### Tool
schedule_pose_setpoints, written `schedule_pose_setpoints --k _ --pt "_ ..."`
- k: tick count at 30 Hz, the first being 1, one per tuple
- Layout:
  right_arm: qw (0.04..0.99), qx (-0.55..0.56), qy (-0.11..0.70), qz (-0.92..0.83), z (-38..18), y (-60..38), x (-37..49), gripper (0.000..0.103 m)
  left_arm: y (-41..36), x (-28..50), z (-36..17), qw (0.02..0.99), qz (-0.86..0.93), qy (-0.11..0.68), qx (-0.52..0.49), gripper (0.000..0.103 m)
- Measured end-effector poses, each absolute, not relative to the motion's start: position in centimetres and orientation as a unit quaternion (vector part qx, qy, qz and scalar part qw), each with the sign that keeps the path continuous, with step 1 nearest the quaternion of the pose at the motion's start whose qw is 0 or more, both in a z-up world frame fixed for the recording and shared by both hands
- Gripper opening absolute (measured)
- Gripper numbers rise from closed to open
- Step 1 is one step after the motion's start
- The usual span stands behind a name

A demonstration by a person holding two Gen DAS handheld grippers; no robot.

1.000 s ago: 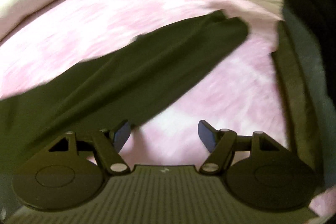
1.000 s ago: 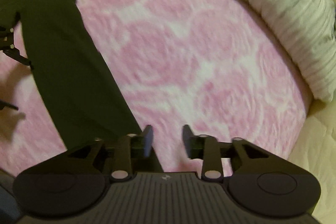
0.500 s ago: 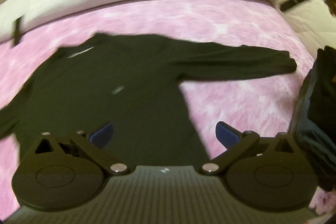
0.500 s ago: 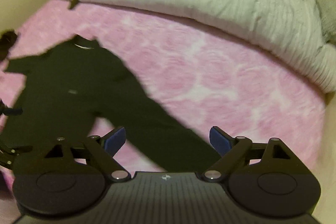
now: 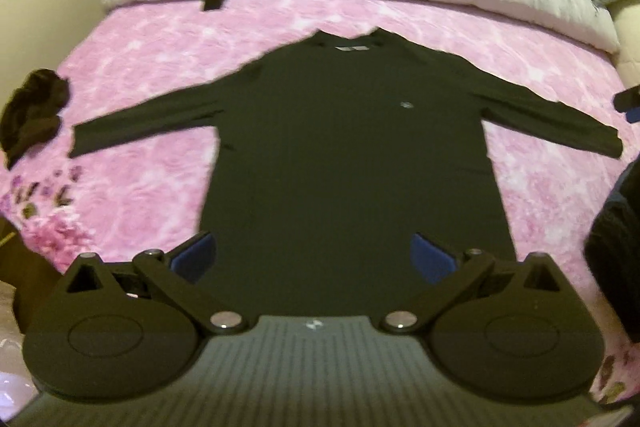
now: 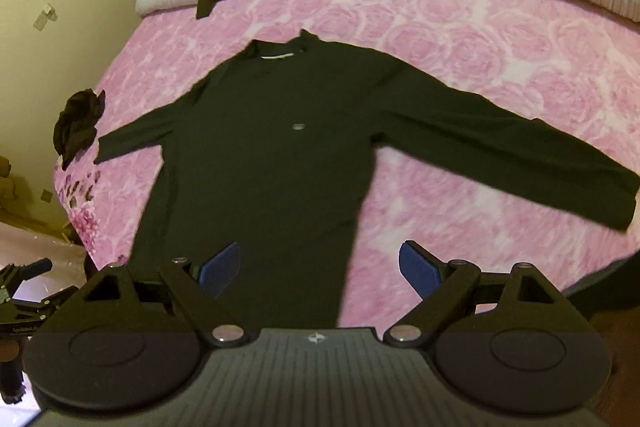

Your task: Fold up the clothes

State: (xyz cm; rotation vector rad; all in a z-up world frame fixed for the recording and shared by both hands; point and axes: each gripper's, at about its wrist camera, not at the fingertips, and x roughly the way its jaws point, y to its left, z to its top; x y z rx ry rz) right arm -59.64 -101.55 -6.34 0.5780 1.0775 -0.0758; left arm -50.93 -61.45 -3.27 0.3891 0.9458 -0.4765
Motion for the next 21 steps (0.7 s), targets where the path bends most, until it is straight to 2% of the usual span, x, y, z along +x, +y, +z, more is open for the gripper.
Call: schedule_pose_setpoints --k 6,12,21 --pt "0.834 0.232 0.495 -0.077 -1.7 -94.4 -61.0 0.089 -55.6 -49.8 -0.2 0.858 -0.248 0.415 0.172 0.102" --pt "0.837 0.252 0.454 -0.175 3.1 -87.8 -64.5 0.089 -48.4 -47.1 3.6 0.863 -0.285 0.392 0.140 0.102" --pt "0.822 0.263 0.473 -0.177 6.9 -76.5 -65.1 0.089 -41.8 -46.9 7.5 0.859 -0.307 0.388 0.133 0.102"
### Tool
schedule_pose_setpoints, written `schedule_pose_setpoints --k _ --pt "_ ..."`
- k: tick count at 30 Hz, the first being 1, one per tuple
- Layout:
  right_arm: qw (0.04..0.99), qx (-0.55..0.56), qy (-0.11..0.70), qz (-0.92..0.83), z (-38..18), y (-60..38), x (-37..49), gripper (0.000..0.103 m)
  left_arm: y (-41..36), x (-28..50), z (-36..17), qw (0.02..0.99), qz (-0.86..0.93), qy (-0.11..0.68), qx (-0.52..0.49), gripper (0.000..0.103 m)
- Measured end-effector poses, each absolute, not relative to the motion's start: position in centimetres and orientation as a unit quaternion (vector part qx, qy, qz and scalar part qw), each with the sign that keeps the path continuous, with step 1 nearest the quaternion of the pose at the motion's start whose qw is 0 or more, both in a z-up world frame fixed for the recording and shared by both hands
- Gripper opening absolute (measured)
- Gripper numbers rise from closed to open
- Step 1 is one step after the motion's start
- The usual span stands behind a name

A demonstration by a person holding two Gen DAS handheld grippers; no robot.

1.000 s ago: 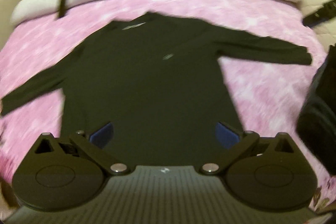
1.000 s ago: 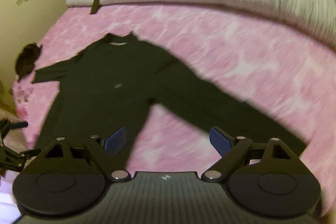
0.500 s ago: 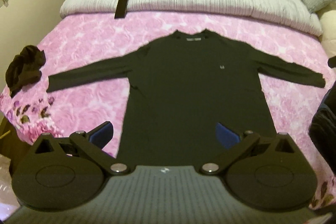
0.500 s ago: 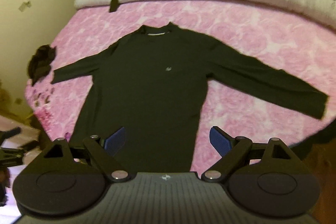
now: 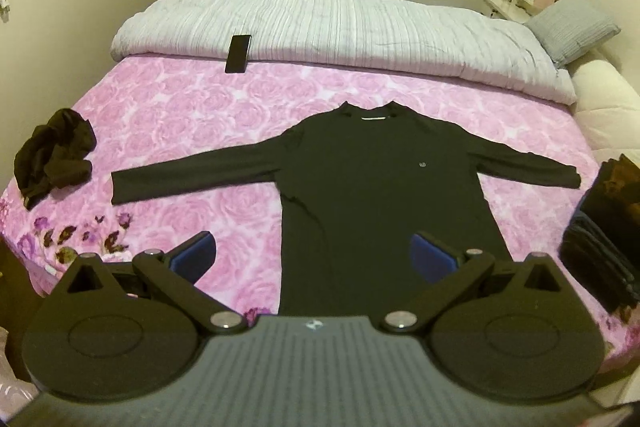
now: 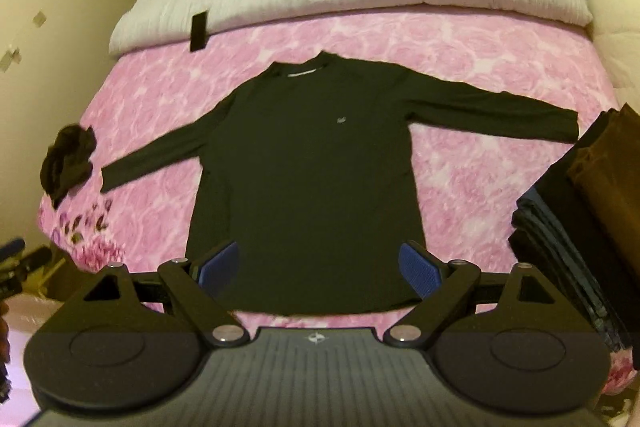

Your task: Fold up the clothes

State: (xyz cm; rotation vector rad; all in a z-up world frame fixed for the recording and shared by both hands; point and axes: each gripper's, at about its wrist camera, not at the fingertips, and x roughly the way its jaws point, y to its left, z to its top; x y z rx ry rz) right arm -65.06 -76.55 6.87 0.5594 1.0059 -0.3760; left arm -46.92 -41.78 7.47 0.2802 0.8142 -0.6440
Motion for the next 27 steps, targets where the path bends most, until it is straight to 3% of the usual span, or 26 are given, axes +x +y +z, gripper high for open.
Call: schedule_pose_setpoints --k 7,15,27 --pt "0.804 0.234 0.516 -0.181 7.7 -71.9 -65.1 0.089 -40.3 -49.9 7.6 0.852 -0.305 0.402 0.141 0.102" --pt "0.809 0.181 0.523 -0.196 8.2 -69.7 -66.3 0.089 -40.7 -50.9 7.3 0.845 -0.311 0.407 0.153 0.102" --pt "0.810 0.188 0.520 -0.193 7.3 -69.4 -65.5 0.089 -39.9 -49.4 6.3 0.847 -0.308 0.408 0.147 0.102"
